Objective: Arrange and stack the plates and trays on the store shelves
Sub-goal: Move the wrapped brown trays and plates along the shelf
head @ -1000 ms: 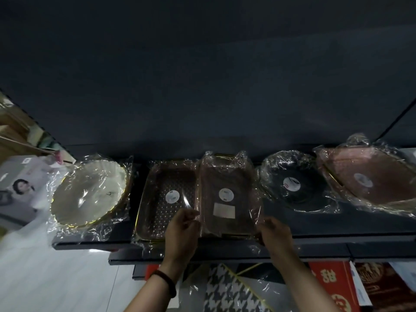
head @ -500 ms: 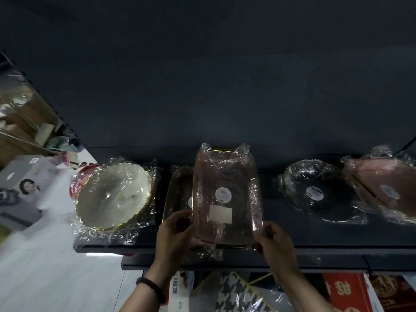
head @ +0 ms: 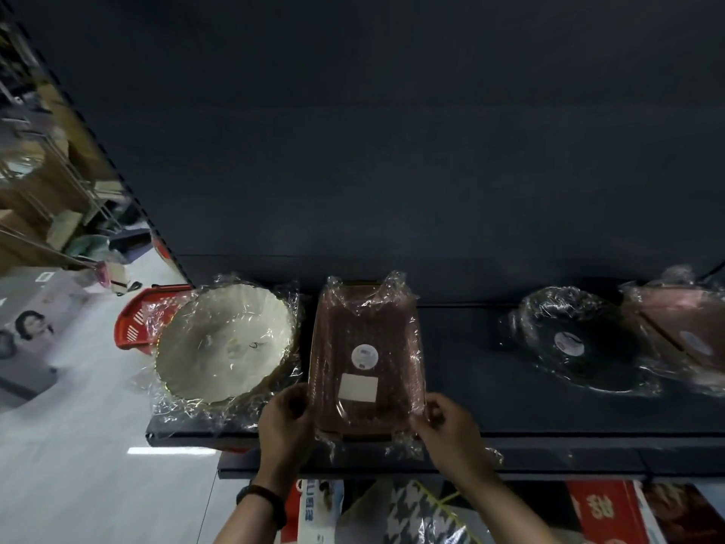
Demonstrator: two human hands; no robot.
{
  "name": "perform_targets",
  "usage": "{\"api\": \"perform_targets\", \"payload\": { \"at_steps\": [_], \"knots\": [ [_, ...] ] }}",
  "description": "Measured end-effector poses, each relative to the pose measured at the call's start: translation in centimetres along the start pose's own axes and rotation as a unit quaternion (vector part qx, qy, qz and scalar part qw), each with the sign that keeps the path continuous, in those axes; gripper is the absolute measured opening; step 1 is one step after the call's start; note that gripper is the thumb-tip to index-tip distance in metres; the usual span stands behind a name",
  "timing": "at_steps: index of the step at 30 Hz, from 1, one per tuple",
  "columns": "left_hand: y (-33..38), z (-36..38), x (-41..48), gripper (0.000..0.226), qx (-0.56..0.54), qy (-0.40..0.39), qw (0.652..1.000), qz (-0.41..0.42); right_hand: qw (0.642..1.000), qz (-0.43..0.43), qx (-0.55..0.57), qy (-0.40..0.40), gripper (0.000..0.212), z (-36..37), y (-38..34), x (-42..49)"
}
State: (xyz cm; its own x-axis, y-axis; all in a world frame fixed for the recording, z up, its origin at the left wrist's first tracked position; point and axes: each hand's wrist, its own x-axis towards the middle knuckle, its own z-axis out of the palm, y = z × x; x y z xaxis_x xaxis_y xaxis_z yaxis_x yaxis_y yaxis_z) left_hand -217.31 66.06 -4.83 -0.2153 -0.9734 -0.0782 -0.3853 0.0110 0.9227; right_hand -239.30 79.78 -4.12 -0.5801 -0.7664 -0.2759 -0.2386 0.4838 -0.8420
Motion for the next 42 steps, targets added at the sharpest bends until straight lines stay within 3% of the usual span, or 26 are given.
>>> {"api": "perform_targets", "payload": {
  "at_steps": [3,7,11,13,16,21,26,31,35,42],
  "knots": [
    [-1.2,-0.1,0.9,0.018,0.034,-0.011,0.999,-0.013,1.0,-0.008,-0.003,-0.007,0.015,0.7,-0.5,-0.2],
    [-2.1,0.1,1.9,0.017,0.117,-0.016,0.992,0.036,0.999,-0.009,-0.033,0.02,0.016,1.3,-0.6,0.0],
    [-2.6,0.4,1.8,0.017,0.162,-0.011,0.985,0.062,0.996,-0.03,-0.071,0.046,0.046,1.9,-1.4,-0.4],
    [-3.0,0.5,2.1,0.016,0.172,-0.02,0.983,0.065,0.994,-0.037,-0.086,0.047,0.046,1.8,-1.9,-0.6],
    [-3.5,0.3,2.8,0.015,0.195,-0.029,0.977,0.075,0.989,-0.029,-0.142,0.041,0.038,1.8,-1.8,-0.2],
    [-2.9,0.0,2.9,0.023,0.219,-0.068,0.966,0.12,0.983,0.017,-0.182,0.008,0.061,2.0,-2.4,0.3],
    [-1.5,-0.1,2.8,0.011,0.305,-0.11,0.937,0.131,0.984,0.016,-0.177,0.002,0.045,1.6,-1.7,1.3],
    [1.5,0.4,2.0,0.033,0.397,-0.116,0.904,0.112,0.992,0.0,-0.129,-0.013,0.024,-1.1,-1.0,1.9],
    [5.9,2.7,-0.1,0.046,0.345,-0.099,0.923,0.136,0.998,-0.002,-0.063,0.018,0.008,-5.7,0.1,1.4],
    [13.3,14.4,-3.7,0.023,0.32,-0.15,0.907,0.228,0.988,0.009,0.035,0.147,0.01,-18.8,3.3,0.4]
  ]
}}
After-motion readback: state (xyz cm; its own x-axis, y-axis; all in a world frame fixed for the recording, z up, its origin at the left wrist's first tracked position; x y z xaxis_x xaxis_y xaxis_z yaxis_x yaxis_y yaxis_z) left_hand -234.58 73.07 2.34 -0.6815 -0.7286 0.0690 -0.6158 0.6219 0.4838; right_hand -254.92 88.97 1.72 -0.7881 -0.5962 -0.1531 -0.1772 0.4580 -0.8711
